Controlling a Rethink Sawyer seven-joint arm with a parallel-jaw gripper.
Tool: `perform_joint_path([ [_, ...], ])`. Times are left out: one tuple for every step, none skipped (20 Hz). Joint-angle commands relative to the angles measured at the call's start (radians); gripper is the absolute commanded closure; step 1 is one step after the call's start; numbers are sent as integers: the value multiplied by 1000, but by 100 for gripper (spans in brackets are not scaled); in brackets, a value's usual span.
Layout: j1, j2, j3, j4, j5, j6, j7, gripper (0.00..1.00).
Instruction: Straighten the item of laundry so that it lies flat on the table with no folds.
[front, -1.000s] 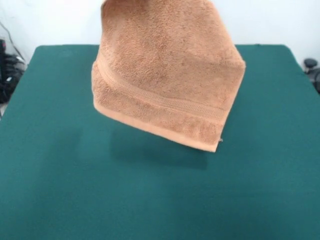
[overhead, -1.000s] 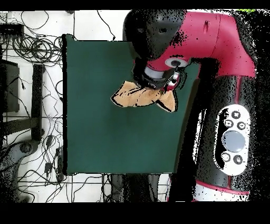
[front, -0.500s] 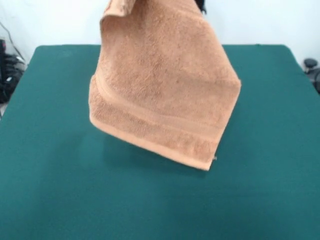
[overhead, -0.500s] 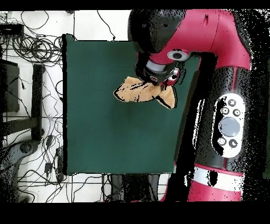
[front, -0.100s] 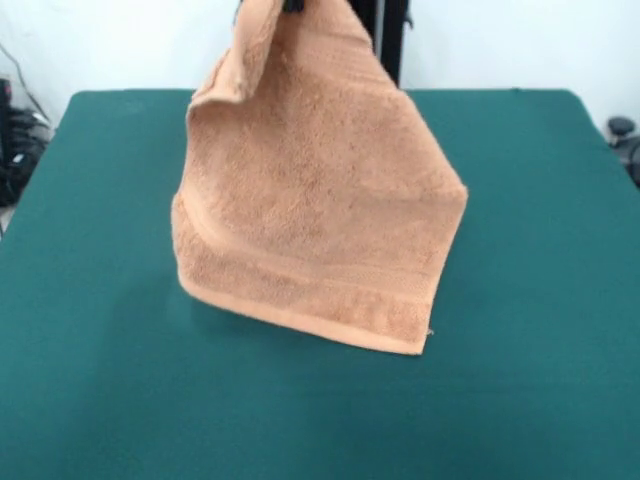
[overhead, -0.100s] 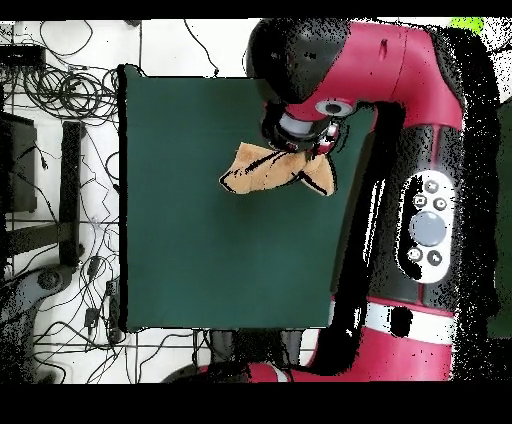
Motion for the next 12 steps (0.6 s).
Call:
perform_joint_path([
  [3,50,92,16,21,-58,-64,100],
  [1,54,92,10,19,-73,-67,100],
  [-3,58,95,14,24,-78,-73,100],
  [-5,52,92,35,21,-111,-79,100],
  [-12,49,94,56,28,-135,-84,100],
  [-15,43,90,80,26,-169,-86,100],
  [-17,35,85,109,24,-203,-89,100],
  [-19,26,80,139,21,-237,-91,100],
  [-23,21,78,163,24,-256,-94,100],
  [-26,16,76,185,21,-284,-99,100],
  [-29,10,72,210,21,-306,-98,100],
  [-33,6,71,233,20,-331,-104,100],
])
